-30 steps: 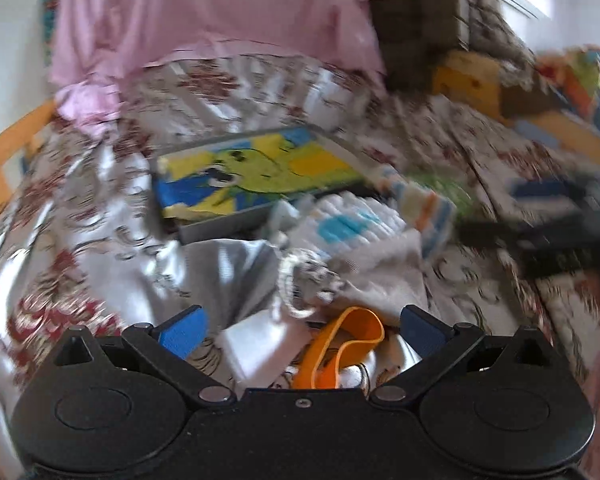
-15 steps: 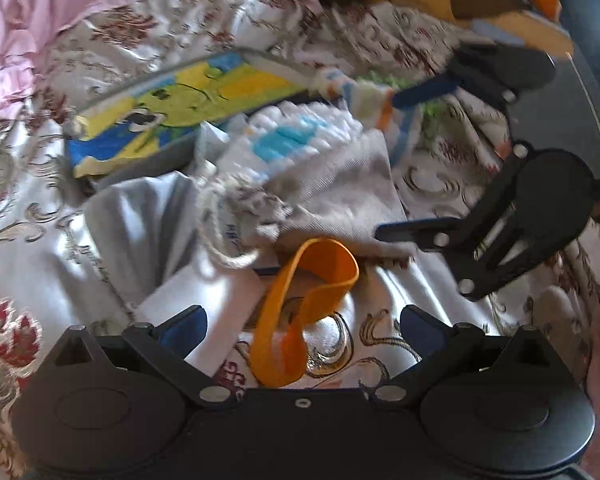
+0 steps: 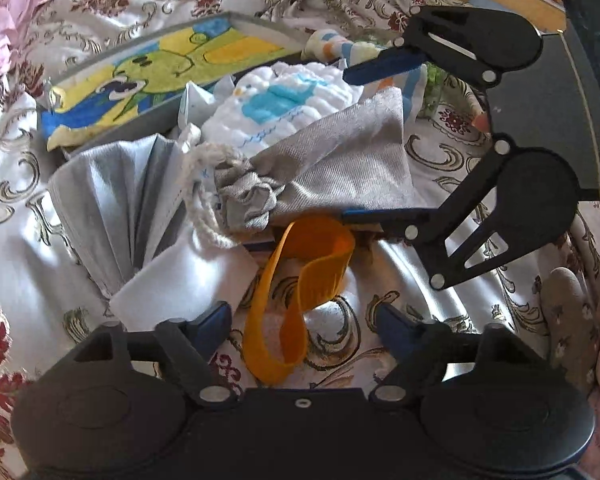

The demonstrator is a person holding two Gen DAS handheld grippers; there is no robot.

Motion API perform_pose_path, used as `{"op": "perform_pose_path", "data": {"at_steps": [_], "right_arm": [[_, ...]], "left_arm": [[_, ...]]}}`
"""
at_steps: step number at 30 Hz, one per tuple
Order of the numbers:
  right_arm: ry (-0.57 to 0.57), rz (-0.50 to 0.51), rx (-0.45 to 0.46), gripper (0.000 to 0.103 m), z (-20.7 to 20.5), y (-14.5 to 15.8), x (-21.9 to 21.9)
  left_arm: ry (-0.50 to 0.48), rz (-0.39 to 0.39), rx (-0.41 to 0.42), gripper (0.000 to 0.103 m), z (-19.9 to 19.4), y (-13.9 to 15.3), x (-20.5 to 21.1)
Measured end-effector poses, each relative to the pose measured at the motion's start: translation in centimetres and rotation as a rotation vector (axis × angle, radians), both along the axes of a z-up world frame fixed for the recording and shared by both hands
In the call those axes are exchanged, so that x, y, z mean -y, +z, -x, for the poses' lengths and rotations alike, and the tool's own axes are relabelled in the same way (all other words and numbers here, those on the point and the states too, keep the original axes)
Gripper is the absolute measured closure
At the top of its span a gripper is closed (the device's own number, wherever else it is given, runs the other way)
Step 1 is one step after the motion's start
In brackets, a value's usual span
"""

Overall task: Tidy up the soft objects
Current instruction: 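Grasp the orange band with the left tool while the right grasps the grey pouch, then lift the orange band and grey pouch and carry both toward the painted tray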

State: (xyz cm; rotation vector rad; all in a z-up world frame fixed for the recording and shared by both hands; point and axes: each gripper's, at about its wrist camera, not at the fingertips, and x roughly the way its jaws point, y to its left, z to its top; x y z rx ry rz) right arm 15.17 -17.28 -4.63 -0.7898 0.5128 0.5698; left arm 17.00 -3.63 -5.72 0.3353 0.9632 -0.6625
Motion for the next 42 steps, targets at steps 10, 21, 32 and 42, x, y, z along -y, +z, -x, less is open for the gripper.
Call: {"op": "perform_pose_path", "data": {"at_steps": [10,21,32,42], "right_arm": [[0.076,0.143,-0.062,0.026,1.7,-1.5,-0.6],[0.013,0.104,-0.088,0.047,1.1,-1.7,-1.0],[0.036,0.131,-0.052,0.051,1.6,-1.9,-1.5],[-0.004,0.123,-0.030,0.080,1.6,-1.6,-1.3]], "left_arm": [[0.022,0.010,-0.043,0.047,-0.4,-0.3,-0.4],[0.061,0.033,-0.080,0.076,-1.0,-0.6,-0.7],[0.058,0.042,-0.096,0.071,-1.1,-1.4,-0.2],[0.056,0.045,-0.080,0.084,-0.8,-1.2,-0.1]]}}
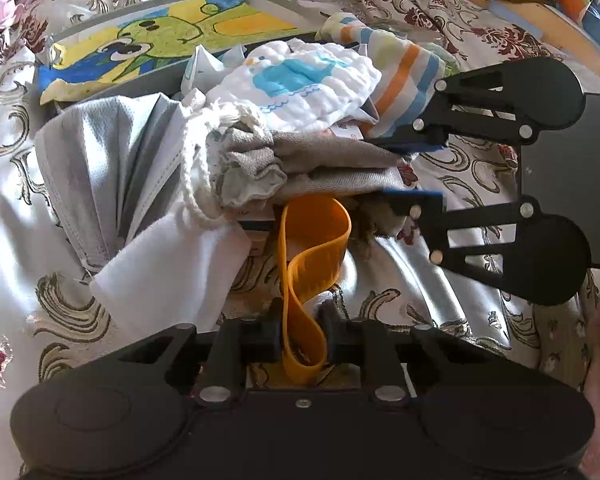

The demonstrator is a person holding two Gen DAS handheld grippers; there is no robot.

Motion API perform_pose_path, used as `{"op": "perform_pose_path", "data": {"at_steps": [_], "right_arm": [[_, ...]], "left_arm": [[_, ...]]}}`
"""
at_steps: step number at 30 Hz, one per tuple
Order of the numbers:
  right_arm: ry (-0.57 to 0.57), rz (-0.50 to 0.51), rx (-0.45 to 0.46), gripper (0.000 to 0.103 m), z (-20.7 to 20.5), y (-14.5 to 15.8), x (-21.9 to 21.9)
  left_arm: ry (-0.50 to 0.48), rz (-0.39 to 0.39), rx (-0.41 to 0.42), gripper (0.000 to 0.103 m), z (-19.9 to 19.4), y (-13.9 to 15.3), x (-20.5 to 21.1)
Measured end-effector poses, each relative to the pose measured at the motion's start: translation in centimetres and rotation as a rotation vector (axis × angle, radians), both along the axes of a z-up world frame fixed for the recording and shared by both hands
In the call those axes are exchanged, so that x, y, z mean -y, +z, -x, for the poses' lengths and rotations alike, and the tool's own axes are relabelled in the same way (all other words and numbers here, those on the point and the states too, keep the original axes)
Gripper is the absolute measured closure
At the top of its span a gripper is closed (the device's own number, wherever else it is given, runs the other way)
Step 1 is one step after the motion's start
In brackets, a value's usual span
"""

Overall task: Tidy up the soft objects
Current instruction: 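Lift the orange band and grey pouch and carry both toward the painted tray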

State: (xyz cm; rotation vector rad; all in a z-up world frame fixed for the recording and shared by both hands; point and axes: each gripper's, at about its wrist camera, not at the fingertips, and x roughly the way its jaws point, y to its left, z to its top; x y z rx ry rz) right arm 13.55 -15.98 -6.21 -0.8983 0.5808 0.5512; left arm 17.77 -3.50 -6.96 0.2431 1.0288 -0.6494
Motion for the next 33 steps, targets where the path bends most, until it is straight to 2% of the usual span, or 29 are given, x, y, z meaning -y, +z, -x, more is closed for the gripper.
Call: {"op": "perform_pose_path", "data": {"at_steps": [2,7,16,21,26,30,33], "right_arm": [[-0.001,0.004,0.013,0.086,0.5,0.2,0.0],[-0.032,0.017,0.083,0.088,1.7,1.3,0.4],[-0.182,-0.162,0.217,0.087,2.2,5.9,2.6],[-0.237,-0.244,0.252,0.087,1.4,7.1,3.5],[-0.315,-0.375,0.256,0.087,-1.2,8.5,4.3],[-0.361,-0.463,0.251,0.087,-4.7,9.9,5.0],[-0.389,-0.571,0.223,0.087,-8.1,11.2,5.5]], "left_arm": [[-0.006,-0.006,0.018,0.087,0.3,0.2,0.1],[-0.018,0.000,0.066,0.090,1.1,1.2,0.2],[-0.028,0.127,0.203,0.090,3.0,3.9,0.0],[0.064,0.214,0.283,0.090,3.2,5.4,-0.9],[0.199,0.335,0.347,0.090,1.3,7.5,-2.0],[0.298,0.409,0.385,0.090,-2.4,9.1,-2.4],[0.357,0.423,0.399,0.089,-6.1,9.7,-2.4]]}}
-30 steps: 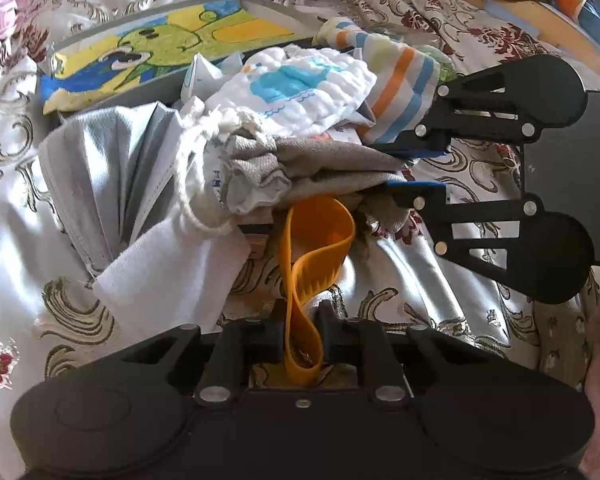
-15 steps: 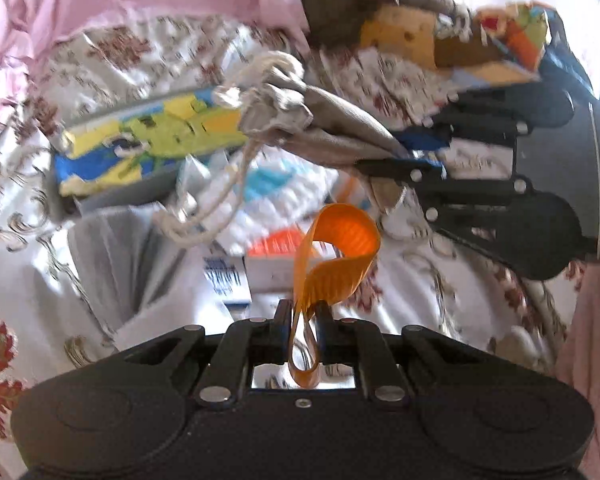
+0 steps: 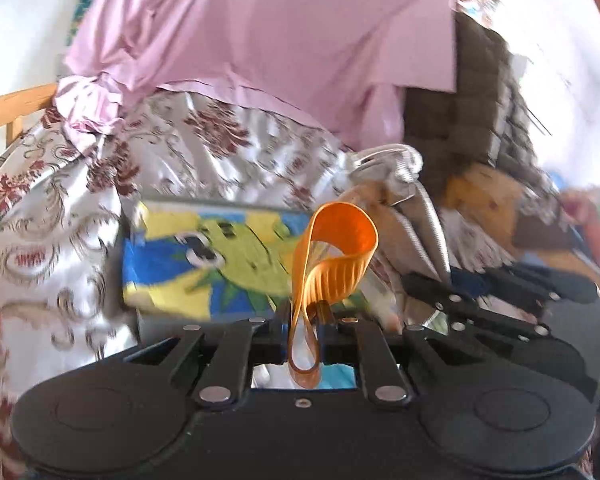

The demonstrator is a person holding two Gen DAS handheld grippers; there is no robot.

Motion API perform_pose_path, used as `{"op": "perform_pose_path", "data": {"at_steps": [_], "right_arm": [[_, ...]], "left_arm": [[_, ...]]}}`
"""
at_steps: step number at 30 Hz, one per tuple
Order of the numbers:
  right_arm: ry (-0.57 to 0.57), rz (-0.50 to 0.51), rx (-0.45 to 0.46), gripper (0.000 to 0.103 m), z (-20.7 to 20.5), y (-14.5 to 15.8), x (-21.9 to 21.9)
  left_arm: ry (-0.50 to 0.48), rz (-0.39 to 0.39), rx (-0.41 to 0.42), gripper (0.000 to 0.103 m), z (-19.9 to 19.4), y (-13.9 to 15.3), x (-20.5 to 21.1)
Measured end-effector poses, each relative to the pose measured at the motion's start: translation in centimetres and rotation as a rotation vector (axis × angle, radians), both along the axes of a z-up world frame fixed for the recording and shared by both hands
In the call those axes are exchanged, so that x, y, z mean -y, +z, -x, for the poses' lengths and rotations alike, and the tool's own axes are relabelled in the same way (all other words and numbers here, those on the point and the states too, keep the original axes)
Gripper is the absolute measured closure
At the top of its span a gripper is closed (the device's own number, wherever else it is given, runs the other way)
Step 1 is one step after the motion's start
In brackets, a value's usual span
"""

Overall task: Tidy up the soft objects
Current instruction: 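Lift the orange band and grey pouch and carry both toward the painted tray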

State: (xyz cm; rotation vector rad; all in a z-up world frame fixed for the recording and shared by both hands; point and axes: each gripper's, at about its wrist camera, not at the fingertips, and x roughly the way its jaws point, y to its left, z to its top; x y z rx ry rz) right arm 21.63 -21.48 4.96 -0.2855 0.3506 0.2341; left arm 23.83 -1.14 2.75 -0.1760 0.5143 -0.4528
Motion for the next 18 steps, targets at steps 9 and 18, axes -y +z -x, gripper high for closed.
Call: {"op": "perform_pose_path", "data": {"at_steps": [9,18], "right_arm": [[-0.046,-0.245,-0.139,0.086,-10.8,-1.5,0.0],[-0.081,-0.270,-0.305,0.086,-15.3,-6.0,-2.5]], "left_arm": [[0.157,0.036,-0.070,0.089,-10.7,-2.0,-2.2],[0.178,-0.003,-0.198,0.089,-15.9,-6.1,-3.2]]}}
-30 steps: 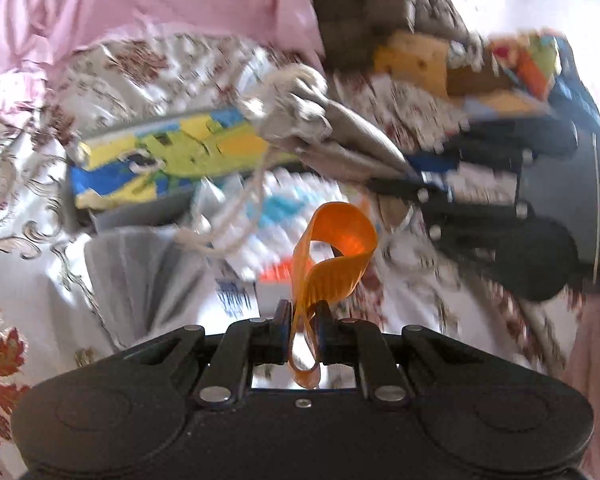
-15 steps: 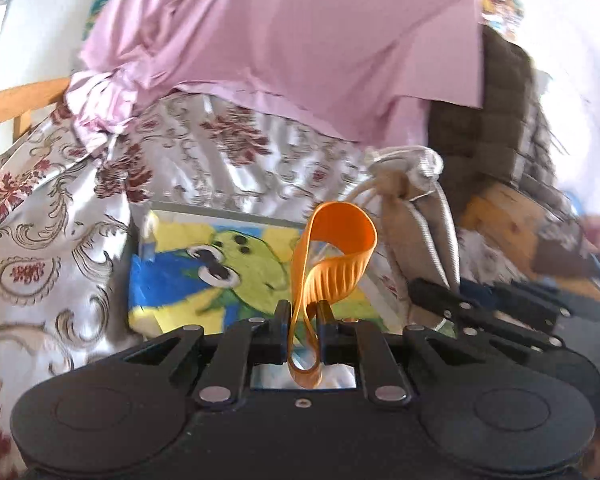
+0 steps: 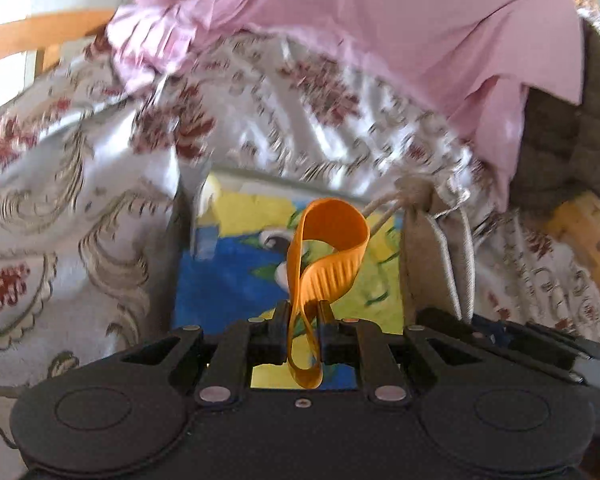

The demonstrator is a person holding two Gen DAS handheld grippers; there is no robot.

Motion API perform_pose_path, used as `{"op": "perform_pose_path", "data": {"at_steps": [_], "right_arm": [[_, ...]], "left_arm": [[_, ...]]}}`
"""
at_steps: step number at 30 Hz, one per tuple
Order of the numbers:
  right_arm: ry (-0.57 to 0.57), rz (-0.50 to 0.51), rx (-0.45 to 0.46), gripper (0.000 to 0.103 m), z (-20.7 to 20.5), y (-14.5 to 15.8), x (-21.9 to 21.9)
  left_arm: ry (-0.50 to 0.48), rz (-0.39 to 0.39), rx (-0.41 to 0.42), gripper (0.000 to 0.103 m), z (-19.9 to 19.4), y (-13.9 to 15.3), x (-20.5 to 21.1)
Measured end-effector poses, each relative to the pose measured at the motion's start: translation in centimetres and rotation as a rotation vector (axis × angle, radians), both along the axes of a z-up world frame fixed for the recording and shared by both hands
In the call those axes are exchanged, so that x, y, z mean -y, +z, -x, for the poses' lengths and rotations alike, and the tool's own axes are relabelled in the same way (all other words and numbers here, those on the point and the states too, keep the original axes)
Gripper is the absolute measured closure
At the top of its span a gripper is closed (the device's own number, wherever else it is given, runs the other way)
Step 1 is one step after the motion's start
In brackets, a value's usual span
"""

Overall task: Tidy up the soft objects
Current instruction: 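Lift the orange band and grey pouch and carry both toward the painted tray, then lower the band and pouch into the tray and open both tools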

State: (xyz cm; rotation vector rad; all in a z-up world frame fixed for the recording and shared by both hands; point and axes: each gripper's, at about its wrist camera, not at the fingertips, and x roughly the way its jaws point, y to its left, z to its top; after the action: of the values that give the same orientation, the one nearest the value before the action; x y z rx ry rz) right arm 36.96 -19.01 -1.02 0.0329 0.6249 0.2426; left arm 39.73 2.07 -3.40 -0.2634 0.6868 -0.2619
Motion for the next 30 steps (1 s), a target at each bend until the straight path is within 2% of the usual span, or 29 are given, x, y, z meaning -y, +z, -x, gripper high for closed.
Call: {"op": "perform_pose_path", "data": {"at_steps": [4,7,13,18,20,24,25,30], "right_arm": [[-0.029,-0.051,-0.093,0.086,-1.1,-1.2,-0.2],[-0.040,-0.037,-0.107,0.084,-1.3,-2.0,-0.5],[-0.059,-0.030,-0.140,0.065,-1.4,-2.8,-0.2],[-0.065,-0.025,-0.132,0.054,-1.0,-2.1,0.2],[-0.075,-0.015,-0.124,0.045,-0.8,-1.8,0.4],[-0.094,-0.003,-0.103,0.036,0.1,-0.7,1.1],[-0.100,-0.002,-0.093,0.031,0.3,-0.4,1.3],[-0.143,-0.001,-0.029,0.019,2.3,1.9,2.7]], "left_arm": [[0.003,0.010,-0.078,0.088,-1.0,-1.6,-0.5],[-0.013,0.003,-0.108,0.088,-1.1,-2.6,-0.4],[-0.015,-0.018,-0.129,0.083,-1.0,-3.2,-0.3],[-0.022,-0.068,-0.127,0.079,-0.8,-2.9,0.5],[-0.024,-0.074,-0.122,0.069,-0.6,-2.6,0.6],[-0.015,-0.081,-0.093,0.056,0.2,-1.6,0.6],[-0.012,-0.085,-0.082,0.053,0.5,-1.3,0.6],[0.013,-0.126,0.002,0.035,2.4,1.1,0.7]]}}
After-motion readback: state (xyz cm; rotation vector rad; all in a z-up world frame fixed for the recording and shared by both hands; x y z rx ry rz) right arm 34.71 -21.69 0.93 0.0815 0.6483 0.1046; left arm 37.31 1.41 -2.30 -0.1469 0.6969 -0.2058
